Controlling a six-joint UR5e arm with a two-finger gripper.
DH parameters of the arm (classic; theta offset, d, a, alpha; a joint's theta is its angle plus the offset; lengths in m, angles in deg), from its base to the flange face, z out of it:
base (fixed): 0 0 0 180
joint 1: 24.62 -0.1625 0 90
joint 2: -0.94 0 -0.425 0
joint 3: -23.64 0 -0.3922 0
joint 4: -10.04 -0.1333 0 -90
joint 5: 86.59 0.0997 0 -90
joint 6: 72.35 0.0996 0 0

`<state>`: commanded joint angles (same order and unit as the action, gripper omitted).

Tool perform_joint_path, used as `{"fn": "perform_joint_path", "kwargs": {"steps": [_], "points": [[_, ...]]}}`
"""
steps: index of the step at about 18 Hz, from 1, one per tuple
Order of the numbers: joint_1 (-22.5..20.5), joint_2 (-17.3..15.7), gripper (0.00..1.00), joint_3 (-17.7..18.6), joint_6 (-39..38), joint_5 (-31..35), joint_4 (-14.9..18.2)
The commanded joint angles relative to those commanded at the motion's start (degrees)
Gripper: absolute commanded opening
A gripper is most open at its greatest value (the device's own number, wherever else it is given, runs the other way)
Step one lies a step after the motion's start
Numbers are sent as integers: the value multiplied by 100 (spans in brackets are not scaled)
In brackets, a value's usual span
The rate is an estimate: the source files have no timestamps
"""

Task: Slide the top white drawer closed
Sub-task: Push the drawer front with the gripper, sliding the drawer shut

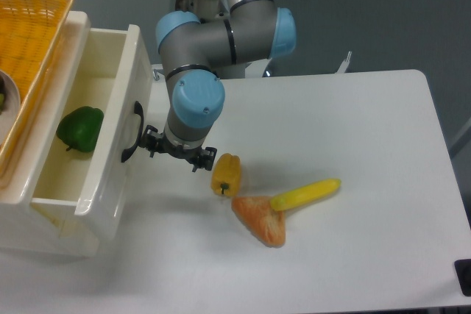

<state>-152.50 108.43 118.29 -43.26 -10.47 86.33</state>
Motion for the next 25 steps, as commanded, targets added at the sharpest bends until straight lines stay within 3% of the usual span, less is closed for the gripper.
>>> {"fn": "perform_joint_path", "kwargs": {"steps": [25], "points": [[519,-53,100,-35,-18,44,-53]]}}
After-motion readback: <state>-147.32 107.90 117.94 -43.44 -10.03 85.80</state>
